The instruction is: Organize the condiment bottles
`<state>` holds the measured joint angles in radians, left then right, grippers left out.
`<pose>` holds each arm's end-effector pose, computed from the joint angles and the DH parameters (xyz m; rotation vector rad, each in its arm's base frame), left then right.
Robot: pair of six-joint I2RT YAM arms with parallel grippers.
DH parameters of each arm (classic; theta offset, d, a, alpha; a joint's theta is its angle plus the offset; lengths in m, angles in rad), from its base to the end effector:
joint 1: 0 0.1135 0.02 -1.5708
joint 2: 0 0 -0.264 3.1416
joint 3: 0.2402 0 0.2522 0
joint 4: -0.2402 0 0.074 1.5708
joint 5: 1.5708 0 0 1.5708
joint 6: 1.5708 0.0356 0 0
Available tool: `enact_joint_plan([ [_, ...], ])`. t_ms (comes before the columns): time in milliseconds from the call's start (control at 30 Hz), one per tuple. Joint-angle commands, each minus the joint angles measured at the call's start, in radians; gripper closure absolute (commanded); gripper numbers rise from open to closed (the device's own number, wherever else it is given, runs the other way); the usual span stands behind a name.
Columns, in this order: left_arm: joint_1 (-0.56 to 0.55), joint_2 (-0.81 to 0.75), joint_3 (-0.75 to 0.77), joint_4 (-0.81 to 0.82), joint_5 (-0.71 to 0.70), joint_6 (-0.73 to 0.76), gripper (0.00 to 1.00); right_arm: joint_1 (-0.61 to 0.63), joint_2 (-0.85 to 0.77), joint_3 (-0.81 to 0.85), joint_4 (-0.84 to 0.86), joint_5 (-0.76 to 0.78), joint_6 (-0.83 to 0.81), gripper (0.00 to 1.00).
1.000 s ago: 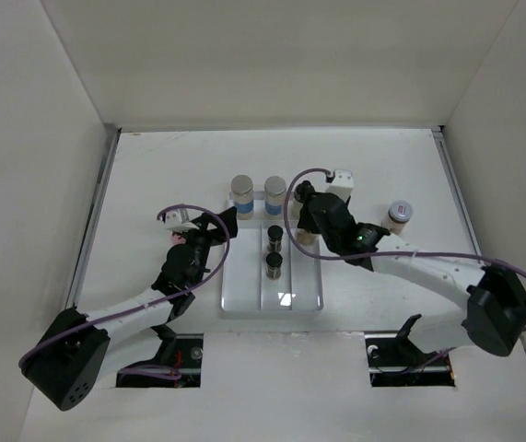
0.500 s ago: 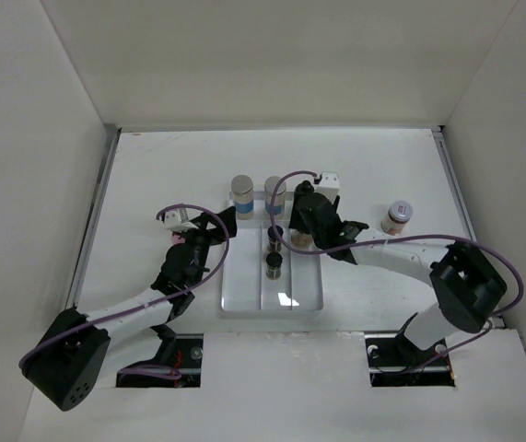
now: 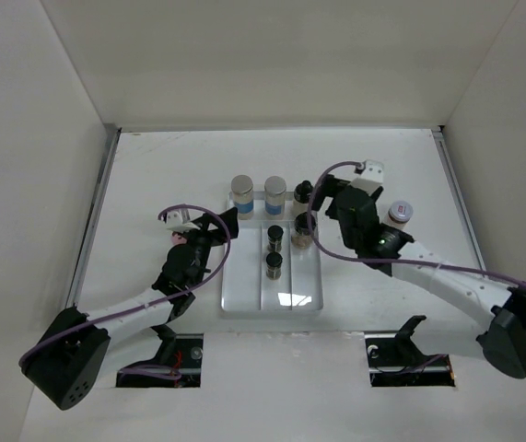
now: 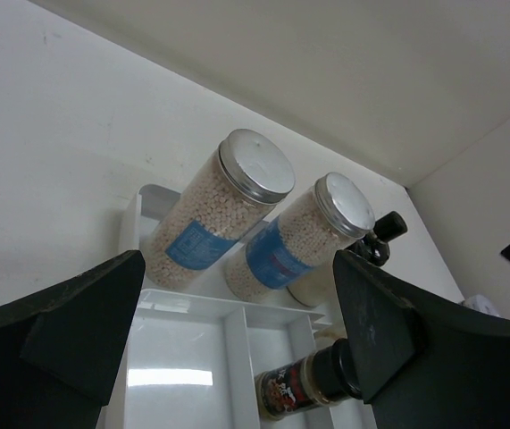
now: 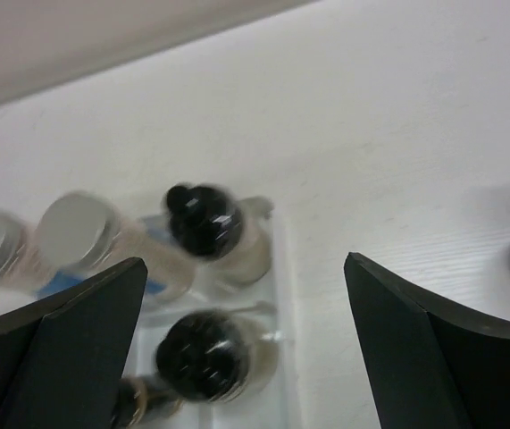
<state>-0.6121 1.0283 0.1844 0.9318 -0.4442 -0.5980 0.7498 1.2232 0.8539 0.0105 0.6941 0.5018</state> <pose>0.1701 -0.1007 0.2057 -0.3548 1.4836 -0.6449 0.2168 0.1708 0.2936 0.2243 1.8352 0.2022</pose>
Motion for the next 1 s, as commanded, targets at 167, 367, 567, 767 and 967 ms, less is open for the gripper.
enact_joint_plan([
  [167,-0.053,-0.011,0.021,0.058,-0.014,0.009,0.13,-0.287,-0.021,-0.164,-0.011,0.248,0.038,0.0],
  [367,-0.057,0.018,0.023,0.075,-0.019,0.01,0.13,-0.408,-0.002,-0.164,-0.007,0.268,0.037,0.0],
  [567,-0.053,0.026,0.021,0.075,-0.016,0.009,0.13,-0.51,0.091,-0.133,0.003,0.132,0.02,0.0],
  [767,-0.057,0.033,0.023,0.079,-0.013,0.009,0.13,-0.579,0.194,-0.069,0.034,-0.005,0.021,0.01],
  [967,-0.048,0.045,0.023,0.081,-0.01,0.007,0.13,-0.597,0.274,-0.047,0.083,-0.044,0.026,0.17],
])
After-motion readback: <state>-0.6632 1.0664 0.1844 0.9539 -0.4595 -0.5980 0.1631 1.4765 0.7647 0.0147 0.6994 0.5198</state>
